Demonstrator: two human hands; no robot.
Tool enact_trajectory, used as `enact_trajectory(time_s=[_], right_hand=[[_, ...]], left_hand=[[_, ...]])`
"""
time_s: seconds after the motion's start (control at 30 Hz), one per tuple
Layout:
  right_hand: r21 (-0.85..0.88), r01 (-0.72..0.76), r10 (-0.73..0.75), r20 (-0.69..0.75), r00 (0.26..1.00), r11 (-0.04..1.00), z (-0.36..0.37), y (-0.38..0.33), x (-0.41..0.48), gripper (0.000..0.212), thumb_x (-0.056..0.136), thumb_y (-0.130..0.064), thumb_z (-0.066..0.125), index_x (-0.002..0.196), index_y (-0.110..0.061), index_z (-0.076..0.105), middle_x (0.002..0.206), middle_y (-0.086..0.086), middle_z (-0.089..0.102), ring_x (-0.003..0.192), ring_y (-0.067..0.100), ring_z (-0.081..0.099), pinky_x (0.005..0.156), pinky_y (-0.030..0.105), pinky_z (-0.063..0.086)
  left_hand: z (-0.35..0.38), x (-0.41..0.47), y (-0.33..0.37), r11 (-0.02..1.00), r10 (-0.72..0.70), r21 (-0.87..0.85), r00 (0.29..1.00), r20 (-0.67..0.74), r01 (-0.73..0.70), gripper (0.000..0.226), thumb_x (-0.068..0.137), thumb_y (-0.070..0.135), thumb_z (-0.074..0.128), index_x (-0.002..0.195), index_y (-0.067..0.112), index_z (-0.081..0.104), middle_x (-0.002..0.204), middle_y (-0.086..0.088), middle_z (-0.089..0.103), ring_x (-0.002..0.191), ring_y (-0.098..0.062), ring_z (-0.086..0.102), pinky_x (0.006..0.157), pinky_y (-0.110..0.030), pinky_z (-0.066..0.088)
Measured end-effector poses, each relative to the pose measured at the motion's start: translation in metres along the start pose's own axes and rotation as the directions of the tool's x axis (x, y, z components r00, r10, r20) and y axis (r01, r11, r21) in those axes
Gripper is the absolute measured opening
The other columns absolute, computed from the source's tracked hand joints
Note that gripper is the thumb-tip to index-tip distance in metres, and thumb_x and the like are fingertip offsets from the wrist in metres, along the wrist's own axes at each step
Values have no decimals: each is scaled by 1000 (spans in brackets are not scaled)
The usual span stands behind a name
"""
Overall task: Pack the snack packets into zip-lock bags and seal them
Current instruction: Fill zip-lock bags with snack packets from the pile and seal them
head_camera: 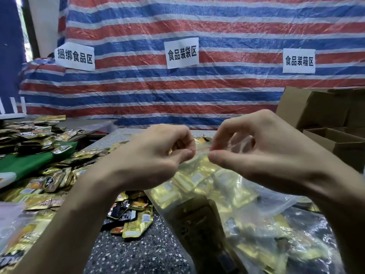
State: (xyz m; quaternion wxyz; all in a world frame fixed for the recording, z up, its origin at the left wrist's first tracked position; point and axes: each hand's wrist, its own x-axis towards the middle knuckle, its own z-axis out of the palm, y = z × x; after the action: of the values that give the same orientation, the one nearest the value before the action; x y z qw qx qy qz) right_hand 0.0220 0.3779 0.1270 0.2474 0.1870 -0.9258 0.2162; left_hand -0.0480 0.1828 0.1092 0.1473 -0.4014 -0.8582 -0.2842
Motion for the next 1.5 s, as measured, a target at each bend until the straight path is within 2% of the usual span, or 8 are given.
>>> enact_trajectory(time_s=[0.33, 0.5, 0.63, 0.77, 0.97, 1.23, 1.33, 1.5], right_hand=[[-59, -3, 0, -46, 999, 998, 5, -9, 1, 7, 90, -31, 65, 83, -30, 64, 84, -15, 64, 84, 7, 60, 79, 48, 52], [-99, -17, 11, -64, 998, 995, 4, -14, -2, 2, 82, -31, 65, 80, -31, 65, 78, -18, 63, 79, 3, 59, 74, 45, 53], [-152, -30, 31, 6, 999, 988, 5, -22, -5, 23, 75, -52, 54, 89, -36, 65, 83, -23, 62, 83, -1, 58, 74, 40, 53], [-154, -17, 19, 13, 1000, 988, 10, -16, -3, 5, 86, -40, 64, 89, -37, 64, 81, -22, 62, 82, 1, 58, 74, 40, 53], [-118, -8, 12, 33, 999, 993, 10, -11, -1, 4, 89, -35, 63, 89, -34, 67, 79, -18, 63, 80, 2, 57, 73, 40, 52], [-110, -66, 73, 58, 996, 992, 9, -9, 0, 6, 87, -27, 62, 82, -30, 63, 80, -13, 64, 78, 6, 59, 73, 43, 53], [-150, -58, 67, 55, 996, 987, 12, -12, -1, 5, 81, -32, 58, 81, -30, 62, 78, -11, 66, 77, 8, 61, 70, 42, 54], [-185, 6, 7, 71, 997, 983, 19, -19, -3, 19, 85, -52, 56, 90, -35, 62, 83, -14, 63, 79, 7, 60, 67, 39, 52]], left_hand=[[-22, -9, -1, 993, 79, -97, 993, 90, -70, 16, 77, 39, 66, 86, 28, 74, 83, 15, 72, 79, -5, 62, 67, -13, 45], [-19, -6, -5, 997, 61, -50, 997, -44, -63, 13, 82, 16, 76, 75, 26, 73, 74, 16, 70, 69, -2, 59, 63, -13, 43], [-6, -3, 3, 996, 86, 21, 993, -77, -85, 7, 79, 24, 69, 72, 25, 72, 69, 14, 69, 67, -5, 61, 60, -22, 48], [-4, -2, 6, 997, 70, 26, 994, -83, -68, 12, 70, 28, 61, 73, 27, 73, 71, 14, 70, 71, -7, 63, 67, -34, 52], [-5, -1, 3, 993, 115, -28, 988, -100, -119, 11, 79, 19, 80, 74, 28, 76, 70, 13, 70, 66, -10, 61, 61, -29, 47], [-29, -11, -19, 992, 75, -107, 992, 106, -63, 24, 69, 50, 67, 78, 30, 77, 76, 14, 71, 76, -9, 64, 66, -18, 49], [-29, -11, -21, 992, 72, -108, 996, 48, -66, 7, 74, 35, 76, 72, 29, 77, 69, 11, 69, 70, -6, 60, 62, -15, 44], [-19, -5, -11, 991, 125, -41, 992, -8, -125, 15, 77, 16, 78, 67, 26, 73, 62, 13, 65, 62, -3, 56, 61, -10, 38]])
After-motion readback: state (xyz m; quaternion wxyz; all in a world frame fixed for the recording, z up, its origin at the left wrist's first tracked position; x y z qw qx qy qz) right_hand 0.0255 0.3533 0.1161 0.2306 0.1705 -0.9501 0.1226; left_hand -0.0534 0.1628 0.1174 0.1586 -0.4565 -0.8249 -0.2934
